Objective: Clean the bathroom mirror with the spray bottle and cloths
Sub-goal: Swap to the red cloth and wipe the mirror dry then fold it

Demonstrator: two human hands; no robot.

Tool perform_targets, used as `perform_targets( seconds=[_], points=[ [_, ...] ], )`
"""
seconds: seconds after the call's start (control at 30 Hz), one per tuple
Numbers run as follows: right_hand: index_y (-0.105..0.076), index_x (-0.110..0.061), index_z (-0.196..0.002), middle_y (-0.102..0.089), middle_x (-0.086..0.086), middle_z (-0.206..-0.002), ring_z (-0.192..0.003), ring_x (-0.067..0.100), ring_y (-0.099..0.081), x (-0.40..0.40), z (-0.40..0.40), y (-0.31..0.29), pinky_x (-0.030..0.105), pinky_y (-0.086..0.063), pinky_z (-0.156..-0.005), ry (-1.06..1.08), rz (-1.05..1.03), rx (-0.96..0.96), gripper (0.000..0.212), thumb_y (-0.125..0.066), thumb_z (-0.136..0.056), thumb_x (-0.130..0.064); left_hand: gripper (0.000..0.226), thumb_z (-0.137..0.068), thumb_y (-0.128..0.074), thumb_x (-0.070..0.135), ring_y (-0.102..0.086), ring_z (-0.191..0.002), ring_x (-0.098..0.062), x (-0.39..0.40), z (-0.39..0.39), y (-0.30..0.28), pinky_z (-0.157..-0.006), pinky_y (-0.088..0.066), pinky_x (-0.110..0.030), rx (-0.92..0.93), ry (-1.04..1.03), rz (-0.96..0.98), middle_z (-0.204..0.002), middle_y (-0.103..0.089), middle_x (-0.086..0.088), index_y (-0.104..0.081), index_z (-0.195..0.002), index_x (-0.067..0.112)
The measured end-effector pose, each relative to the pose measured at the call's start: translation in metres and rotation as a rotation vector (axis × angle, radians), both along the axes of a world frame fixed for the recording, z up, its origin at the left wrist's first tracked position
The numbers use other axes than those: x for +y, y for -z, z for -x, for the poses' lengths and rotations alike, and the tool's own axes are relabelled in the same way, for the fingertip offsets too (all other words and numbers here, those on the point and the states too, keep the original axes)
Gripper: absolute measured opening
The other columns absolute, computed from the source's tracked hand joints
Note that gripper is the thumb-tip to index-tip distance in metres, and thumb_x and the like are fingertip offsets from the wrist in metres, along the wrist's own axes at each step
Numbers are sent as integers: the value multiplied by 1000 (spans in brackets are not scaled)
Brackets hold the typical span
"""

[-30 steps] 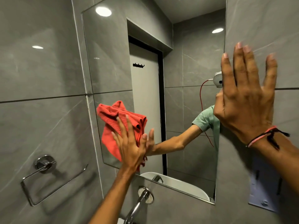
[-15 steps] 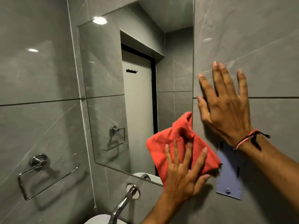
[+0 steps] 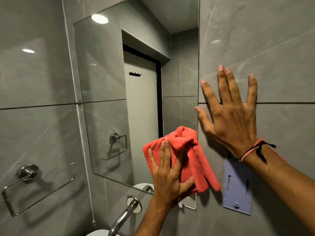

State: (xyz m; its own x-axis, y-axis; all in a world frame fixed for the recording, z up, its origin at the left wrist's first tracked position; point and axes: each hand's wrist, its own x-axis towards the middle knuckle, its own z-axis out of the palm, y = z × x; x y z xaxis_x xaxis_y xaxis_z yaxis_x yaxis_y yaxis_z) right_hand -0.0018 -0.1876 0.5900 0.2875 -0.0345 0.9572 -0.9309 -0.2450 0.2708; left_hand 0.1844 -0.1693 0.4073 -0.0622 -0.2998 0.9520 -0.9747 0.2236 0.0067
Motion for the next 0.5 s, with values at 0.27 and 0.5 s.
perform_targets(
  seconds=[0.27,0.5],
  points=[
    [-22,-8,-164,-9,19,-173,-162,28,-6,-3,-30,-7,72,-7,-122,-13,-26,-72,82,-28,-103,-63,90,-95,-31,77,-4,-161,-30,-6,-67,2,-126,-1,-65,103,-9,19,-164,-25,-29,-13,-164,21],
    [-11,-10,-166,-7,24,-172,-161,35,-6,-8,-56,-4,70,-9,-124,-35,3,-66,87,-30,-103,-66,97,-81,-55,57,-11,-155,-41,0,-158,16,-122,-12,-71,287,-59,-84,-166,-15,-30,-19,-161,16]
  ],
)
